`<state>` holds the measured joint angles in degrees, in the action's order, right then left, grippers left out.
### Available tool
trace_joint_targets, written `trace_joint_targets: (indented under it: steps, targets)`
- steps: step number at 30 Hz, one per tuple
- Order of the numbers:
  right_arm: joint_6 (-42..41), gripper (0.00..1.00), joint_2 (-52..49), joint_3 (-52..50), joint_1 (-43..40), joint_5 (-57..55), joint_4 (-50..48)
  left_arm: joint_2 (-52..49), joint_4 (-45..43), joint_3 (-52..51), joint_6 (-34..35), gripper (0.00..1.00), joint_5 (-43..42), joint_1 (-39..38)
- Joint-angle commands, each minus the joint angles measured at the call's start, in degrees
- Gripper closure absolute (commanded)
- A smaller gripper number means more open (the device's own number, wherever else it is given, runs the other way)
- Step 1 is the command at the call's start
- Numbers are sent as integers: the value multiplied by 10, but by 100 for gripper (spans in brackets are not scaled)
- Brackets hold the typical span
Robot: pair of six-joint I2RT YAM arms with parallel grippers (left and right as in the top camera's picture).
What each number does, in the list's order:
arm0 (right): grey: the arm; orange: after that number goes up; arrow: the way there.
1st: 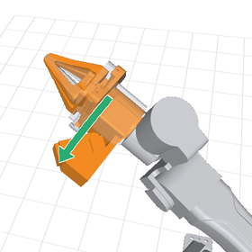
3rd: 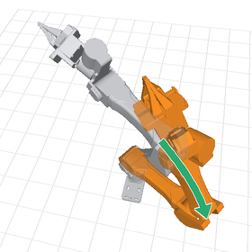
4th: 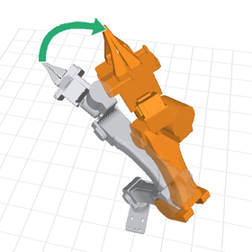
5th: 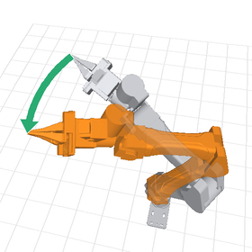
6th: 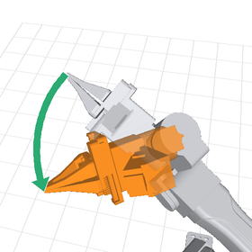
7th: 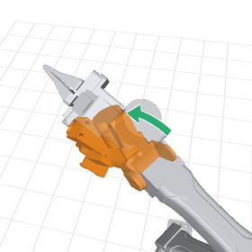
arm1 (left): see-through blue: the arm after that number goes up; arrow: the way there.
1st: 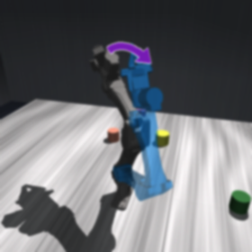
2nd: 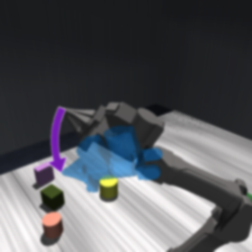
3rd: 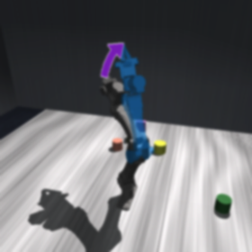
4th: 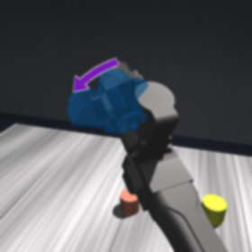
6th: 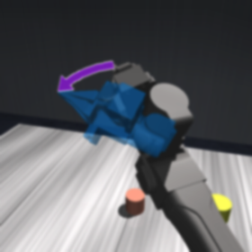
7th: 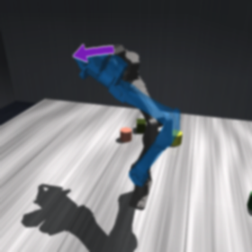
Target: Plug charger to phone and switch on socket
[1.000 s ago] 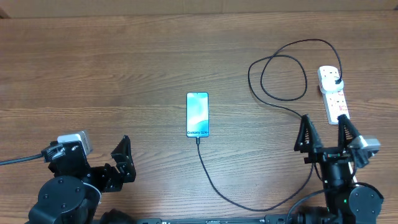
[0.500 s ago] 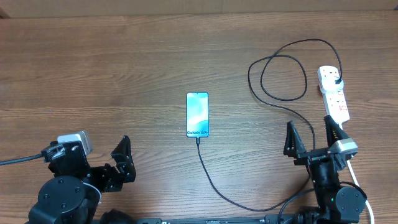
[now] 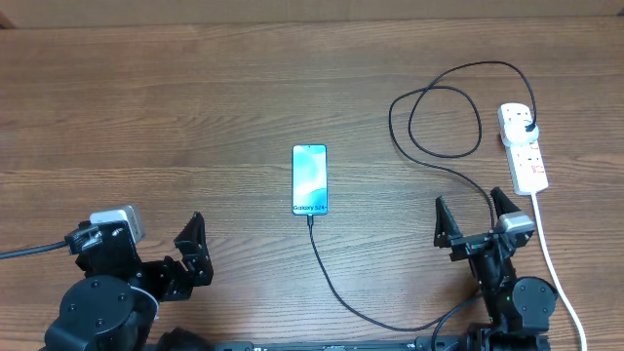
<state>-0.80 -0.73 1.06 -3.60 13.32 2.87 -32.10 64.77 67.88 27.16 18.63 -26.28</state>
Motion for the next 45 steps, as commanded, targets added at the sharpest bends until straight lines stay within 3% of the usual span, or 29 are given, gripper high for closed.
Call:
trace_joint_targets:
  steps: [1,9,14,45]
  targets:
    - [9,0,6,-6,3,3,8,6,0,1,14,0,-2,-3]
    - [-8,0,6,-6,-26,5,9,6,0,1,14,0,-2,-3]
    - [-69,0,6,-6,-25,5,6,6,0,1,14,0,-2,-3]
    - [-69,0,6,-6,-28,3,6,7,10,-2,10,0,-2,-4]
